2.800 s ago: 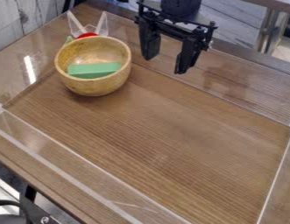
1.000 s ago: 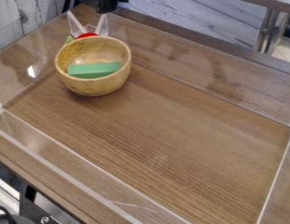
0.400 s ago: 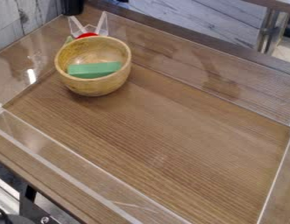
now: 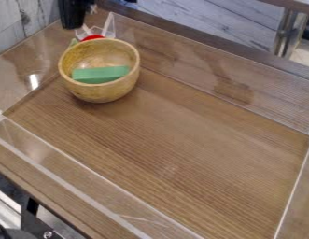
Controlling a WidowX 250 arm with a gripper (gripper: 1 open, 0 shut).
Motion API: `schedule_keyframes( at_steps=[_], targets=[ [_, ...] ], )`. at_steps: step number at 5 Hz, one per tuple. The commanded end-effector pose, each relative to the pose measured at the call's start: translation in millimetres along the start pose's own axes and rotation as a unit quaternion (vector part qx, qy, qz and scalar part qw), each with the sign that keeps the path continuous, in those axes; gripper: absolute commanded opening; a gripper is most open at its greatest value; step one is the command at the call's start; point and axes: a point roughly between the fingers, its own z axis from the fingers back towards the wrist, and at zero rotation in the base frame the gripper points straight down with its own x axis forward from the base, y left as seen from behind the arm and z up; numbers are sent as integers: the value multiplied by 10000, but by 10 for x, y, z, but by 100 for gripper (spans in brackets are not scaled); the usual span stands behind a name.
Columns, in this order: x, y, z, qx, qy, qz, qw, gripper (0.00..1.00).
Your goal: Move the red fruit to the left
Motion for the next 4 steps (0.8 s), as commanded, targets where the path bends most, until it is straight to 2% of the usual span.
schedule_keyframes(
  at_steps=[1,2,3,4],
  targets=[
    [-30,-68,203,213,-286,-402,9986,0],
    [-47,-94,301,243,-406,-699,9964,0],
    [-39,-52,302,120,-445,-210,9987,0],
    [-38,-28,299,-21,-484,256,9985,0]
  ],
)
